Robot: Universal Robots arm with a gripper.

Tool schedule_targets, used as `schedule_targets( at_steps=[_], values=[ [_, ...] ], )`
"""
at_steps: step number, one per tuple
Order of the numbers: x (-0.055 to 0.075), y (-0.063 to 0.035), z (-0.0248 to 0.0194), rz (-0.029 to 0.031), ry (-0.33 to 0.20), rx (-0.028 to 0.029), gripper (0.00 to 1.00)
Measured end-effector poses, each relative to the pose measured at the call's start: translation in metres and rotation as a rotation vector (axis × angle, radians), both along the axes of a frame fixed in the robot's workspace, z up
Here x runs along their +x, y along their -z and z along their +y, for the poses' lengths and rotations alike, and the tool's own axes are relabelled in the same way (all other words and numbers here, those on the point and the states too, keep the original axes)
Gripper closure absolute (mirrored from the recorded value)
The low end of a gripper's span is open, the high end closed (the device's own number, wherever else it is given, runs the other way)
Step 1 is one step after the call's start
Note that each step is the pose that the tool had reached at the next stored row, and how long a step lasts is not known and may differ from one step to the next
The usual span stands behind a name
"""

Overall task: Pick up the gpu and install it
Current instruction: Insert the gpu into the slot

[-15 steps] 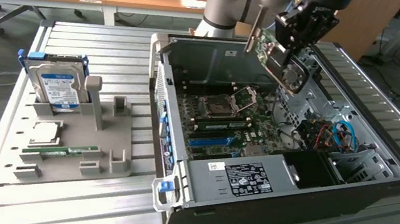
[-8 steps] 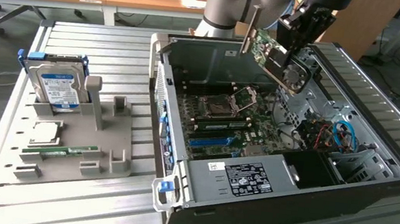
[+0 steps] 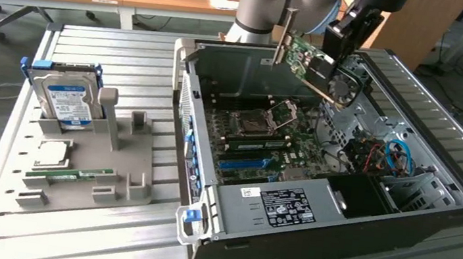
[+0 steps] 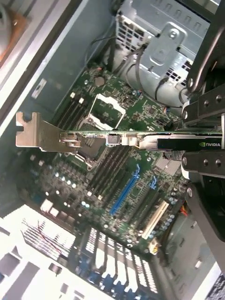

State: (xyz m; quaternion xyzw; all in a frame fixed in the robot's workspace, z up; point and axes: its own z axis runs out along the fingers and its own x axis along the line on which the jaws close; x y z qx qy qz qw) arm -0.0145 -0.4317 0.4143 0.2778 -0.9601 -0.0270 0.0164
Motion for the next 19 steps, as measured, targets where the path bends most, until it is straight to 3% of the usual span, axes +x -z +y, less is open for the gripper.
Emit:
schedule_targets(
  at_steps=[19],
  values=[
    [0.0000,0.0015,0.0000,0.0001,-0.346,0.0000,0.74]
  ],
)
